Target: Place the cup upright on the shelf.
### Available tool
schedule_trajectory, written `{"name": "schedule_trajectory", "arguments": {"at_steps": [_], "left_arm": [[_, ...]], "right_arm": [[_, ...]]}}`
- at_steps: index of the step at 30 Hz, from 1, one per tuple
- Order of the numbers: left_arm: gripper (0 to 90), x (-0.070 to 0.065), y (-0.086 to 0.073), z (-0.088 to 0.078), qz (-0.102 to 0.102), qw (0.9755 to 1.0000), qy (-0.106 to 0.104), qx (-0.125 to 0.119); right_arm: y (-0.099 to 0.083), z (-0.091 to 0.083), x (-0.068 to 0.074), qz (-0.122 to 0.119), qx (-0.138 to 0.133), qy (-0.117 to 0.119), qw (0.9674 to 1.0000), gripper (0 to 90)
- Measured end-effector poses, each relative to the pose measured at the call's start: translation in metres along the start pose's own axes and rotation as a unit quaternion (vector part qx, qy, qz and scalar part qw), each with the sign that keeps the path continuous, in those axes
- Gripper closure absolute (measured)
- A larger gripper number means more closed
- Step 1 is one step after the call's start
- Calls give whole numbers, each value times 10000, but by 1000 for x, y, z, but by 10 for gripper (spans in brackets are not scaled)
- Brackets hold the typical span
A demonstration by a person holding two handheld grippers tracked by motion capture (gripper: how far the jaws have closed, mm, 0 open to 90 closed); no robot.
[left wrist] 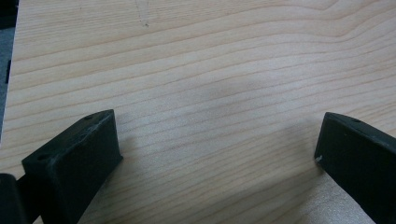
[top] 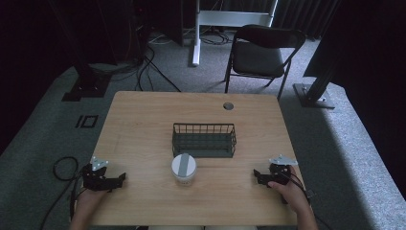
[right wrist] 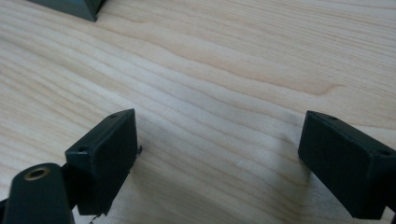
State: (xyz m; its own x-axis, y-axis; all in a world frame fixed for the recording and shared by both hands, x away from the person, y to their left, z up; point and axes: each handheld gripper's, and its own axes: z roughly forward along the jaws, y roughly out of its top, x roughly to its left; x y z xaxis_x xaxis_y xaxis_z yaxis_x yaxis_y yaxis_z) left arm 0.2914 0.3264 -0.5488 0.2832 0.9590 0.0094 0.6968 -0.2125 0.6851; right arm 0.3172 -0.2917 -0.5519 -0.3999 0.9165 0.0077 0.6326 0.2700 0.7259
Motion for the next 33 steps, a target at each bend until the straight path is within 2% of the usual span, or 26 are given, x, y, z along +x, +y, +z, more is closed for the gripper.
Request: {"name": "schedule_trajectory", "arguments": {"at_steps": [11, 33], "left_arm": [[2, 0, 0, 0, 1, 10000, 0, 0], [2, 0, 0, 0, -4, 10000, -2, -3]], "right_arm": [[5, -1, 3, -49, -144, 111, 9998, 117], [27, -6, 20, -230, -442, 387, 9980, 118]]}}
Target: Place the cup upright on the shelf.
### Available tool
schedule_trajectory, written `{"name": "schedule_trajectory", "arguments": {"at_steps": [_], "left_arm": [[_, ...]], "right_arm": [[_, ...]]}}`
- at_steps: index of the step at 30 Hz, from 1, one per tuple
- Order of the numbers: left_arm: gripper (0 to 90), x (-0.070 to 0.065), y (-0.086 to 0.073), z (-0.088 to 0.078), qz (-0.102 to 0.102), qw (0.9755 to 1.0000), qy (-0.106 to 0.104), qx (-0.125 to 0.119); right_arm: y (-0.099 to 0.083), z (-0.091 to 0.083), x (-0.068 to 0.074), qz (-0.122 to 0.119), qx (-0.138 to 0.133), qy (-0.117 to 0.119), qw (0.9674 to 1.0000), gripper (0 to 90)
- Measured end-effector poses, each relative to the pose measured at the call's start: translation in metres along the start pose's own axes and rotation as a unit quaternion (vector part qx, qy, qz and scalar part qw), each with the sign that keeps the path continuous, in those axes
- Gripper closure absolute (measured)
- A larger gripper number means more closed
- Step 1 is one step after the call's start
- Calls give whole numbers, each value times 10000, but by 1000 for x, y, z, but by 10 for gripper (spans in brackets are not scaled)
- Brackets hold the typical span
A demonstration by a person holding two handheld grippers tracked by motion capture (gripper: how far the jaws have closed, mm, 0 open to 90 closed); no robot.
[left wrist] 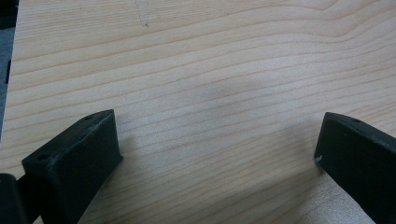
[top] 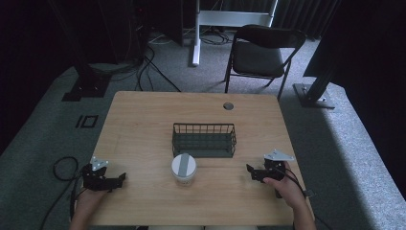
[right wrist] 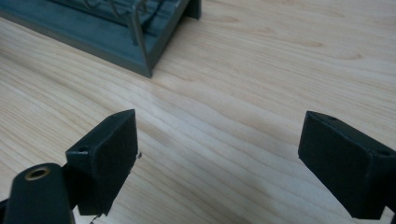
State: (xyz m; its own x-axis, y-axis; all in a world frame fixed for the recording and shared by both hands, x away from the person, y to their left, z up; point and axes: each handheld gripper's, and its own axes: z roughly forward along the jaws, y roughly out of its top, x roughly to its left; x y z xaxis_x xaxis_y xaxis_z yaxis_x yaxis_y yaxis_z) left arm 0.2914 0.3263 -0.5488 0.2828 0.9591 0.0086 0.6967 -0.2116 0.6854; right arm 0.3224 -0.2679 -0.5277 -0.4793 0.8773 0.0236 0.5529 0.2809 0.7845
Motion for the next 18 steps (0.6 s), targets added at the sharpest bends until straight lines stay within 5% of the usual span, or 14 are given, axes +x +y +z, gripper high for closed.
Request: {"name": "schedule_trajectory", "arguments": {"at_steps": [18], "left_arm": [[1, 0, 0, 0, 1, 10000, 0, 0]], "right_arm": [[15, 4, 20, -187, -155, 353, 9991, 117]]}}
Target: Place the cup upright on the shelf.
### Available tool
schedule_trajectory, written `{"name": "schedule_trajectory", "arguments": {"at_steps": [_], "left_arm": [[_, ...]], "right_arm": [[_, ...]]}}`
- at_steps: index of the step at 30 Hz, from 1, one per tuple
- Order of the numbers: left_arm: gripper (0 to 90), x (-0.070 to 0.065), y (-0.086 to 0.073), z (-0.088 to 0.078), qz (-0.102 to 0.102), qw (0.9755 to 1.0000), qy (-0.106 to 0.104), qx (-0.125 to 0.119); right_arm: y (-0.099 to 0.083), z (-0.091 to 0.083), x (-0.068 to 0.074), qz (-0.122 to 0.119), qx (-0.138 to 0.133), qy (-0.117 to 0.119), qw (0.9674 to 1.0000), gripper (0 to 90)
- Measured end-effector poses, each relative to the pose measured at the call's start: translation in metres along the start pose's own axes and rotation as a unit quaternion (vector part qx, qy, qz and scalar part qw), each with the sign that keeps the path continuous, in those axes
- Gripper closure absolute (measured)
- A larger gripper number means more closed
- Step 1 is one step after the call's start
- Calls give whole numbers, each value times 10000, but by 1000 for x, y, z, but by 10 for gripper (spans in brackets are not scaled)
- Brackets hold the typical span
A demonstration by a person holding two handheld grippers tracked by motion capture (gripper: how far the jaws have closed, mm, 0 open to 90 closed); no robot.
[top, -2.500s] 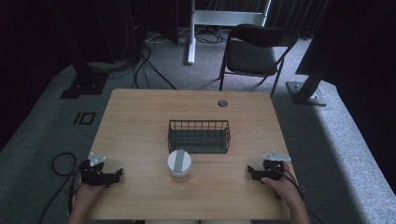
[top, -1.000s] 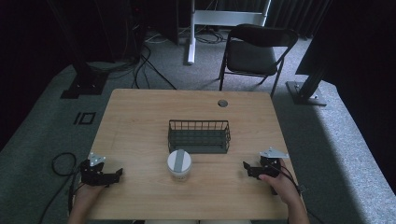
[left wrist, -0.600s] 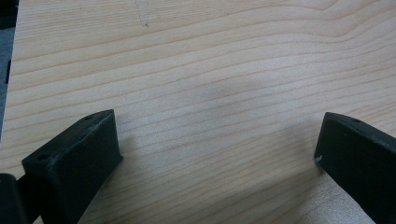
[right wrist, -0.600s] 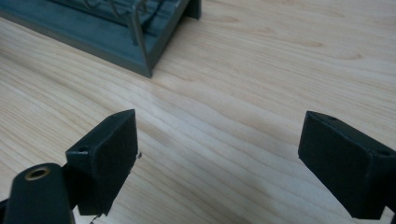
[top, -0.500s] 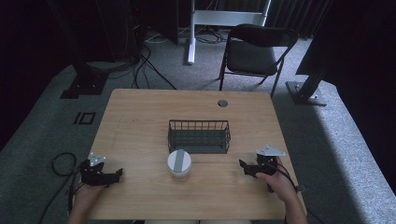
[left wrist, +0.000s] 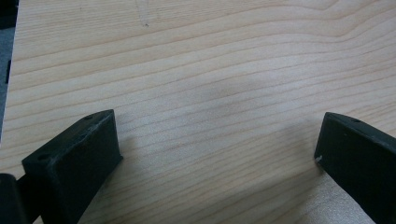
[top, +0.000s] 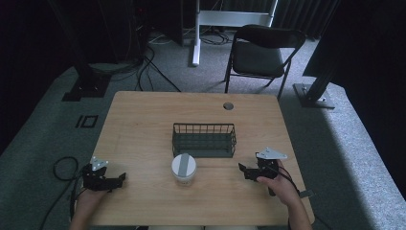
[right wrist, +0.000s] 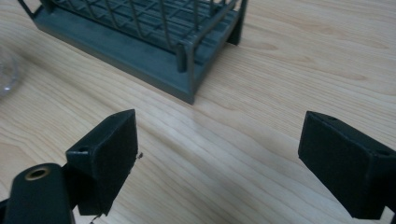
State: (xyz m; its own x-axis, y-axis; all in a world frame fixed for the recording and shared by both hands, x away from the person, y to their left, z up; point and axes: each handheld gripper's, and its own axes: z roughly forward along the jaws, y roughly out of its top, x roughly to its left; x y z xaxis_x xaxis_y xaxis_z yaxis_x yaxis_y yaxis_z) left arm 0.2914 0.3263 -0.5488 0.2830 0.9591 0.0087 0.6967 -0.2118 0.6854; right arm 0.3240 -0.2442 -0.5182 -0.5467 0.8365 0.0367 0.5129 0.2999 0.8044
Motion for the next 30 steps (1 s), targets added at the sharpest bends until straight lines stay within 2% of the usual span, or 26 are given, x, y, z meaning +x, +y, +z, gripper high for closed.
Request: {"name": "schedule_trajectory", "arguments": {"at_steps": [20, 30], "left_arm": [[2, 0, 0, 0, -1, 10000, 0, 1], [1, 0, 0, 0, -2, 10000, 0, 0]], "right_arm": [[10, 9, 26, -264, -116, 461, 9985, 118], [14, 15, 51, -556, -163, 891, 9943, 118]]}}
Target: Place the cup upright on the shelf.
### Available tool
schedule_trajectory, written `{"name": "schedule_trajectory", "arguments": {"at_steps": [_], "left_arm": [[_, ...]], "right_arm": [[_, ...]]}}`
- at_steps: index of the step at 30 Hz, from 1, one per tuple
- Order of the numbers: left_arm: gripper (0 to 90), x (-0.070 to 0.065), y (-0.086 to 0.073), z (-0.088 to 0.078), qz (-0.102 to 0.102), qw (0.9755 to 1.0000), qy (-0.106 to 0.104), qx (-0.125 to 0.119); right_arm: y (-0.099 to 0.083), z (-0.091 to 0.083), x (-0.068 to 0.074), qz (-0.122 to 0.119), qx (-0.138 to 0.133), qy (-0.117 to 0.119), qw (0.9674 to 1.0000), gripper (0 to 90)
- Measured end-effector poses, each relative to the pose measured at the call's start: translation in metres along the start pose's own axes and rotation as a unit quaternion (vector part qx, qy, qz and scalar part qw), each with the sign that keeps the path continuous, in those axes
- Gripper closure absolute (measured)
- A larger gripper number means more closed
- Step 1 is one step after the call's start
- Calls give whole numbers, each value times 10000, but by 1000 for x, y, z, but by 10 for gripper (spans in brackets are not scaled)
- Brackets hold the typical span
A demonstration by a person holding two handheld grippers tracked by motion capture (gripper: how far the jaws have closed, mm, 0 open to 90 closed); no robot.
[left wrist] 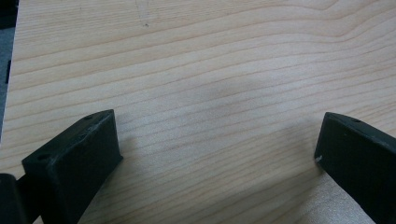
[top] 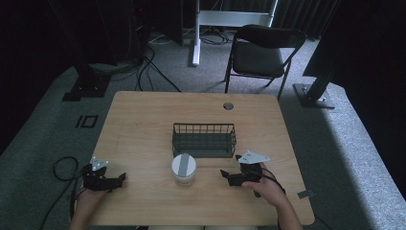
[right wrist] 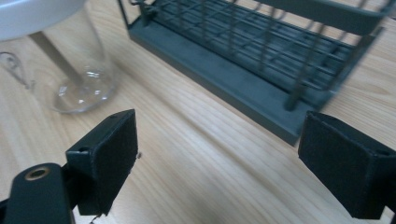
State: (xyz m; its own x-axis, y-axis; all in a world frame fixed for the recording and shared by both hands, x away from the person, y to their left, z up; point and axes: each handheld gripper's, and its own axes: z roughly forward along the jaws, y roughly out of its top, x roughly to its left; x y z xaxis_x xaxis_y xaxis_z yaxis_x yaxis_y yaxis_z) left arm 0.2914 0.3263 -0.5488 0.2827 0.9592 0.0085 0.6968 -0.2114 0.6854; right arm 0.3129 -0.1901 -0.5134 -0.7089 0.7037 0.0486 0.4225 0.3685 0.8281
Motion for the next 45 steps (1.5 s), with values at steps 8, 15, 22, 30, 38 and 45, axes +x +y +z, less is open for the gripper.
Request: {"name": "schedule_trajectory", "arguments": {"at_steps": [8, 15, 22, 30, 38, 45], "left_arm": [[2, 0, 0, 0, 2, 10000, 0, 0], [1, 0, 0, 0, 2, 10000, 0, 0], [2, 0, 0, 0, 1, 10000, 0, 0], [1, 0, 0, 0, 0, 10000, -1, 0], [1, 0, 0, 0, 1, 10000, -1, 0], [1, 0, 0, 0, -1, 10000, -1, 0]], "right_arm": [[4, 7, 13, -173, -34, 238, 9996, 118], [6, 16, 29, -346, -135, 543, 9978, 118], [8, 24, 40, -457, -152, 754, 9960, 120], [13, 39, 59, -603, -254, 1069, 9921, 121], [18, 51, 72, -693, -326, 1248, 9892, 135], [21, 61, 81, -710, -366, 1380, 9872, 135]]}}
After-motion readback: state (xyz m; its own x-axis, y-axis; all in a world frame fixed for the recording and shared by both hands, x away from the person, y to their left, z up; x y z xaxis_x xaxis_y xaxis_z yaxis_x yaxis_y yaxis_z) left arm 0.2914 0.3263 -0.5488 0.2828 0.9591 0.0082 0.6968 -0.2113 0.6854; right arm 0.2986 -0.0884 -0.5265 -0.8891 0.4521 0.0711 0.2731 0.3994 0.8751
